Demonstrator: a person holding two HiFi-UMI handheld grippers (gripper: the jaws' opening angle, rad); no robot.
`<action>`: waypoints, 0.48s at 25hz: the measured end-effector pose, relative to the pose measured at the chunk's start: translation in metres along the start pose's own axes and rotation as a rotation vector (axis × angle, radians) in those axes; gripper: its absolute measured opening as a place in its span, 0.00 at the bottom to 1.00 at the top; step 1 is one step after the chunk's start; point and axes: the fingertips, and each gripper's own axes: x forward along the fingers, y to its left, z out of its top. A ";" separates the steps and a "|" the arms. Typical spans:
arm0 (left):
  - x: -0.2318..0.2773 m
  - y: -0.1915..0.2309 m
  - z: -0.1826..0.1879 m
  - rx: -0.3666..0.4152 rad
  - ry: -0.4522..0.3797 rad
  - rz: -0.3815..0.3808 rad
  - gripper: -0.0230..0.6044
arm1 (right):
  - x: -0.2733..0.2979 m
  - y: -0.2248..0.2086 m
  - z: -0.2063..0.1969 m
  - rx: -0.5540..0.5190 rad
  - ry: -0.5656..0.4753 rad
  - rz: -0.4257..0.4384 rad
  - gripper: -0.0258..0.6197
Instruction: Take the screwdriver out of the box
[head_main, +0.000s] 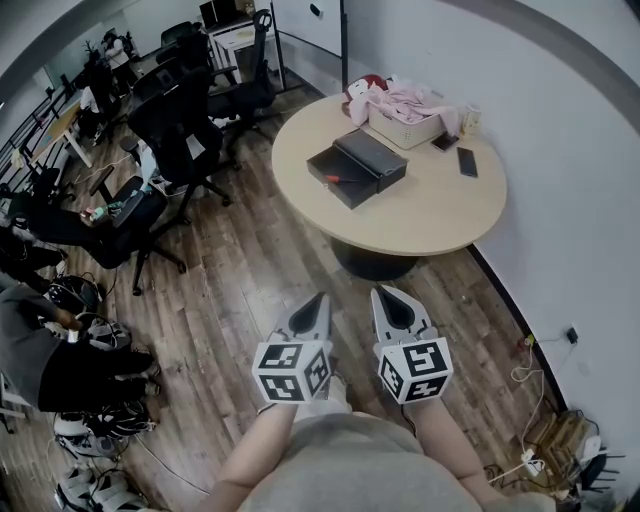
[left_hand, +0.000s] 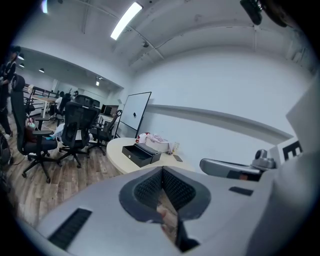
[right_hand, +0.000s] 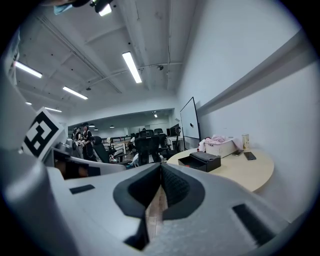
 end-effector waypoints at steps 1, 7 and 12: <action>0.004 0.003 0.002 -0.004 0.000 -0.002 0.04 | 0.006 -0.001 -0.001 -0.003 0.004 0.001 0.04; 0.033 0.025 0.009 -0.002 0.015 -0.006 0.04 | 0.044 -0.005 -0.003 -0.005 0.031 0.011 0.04; 0.063 0.049 0.019 -0.009 0.029 -0.010 0.04 | 0.083 -0.012 0.006 -0.016 0.036 0.020 0.04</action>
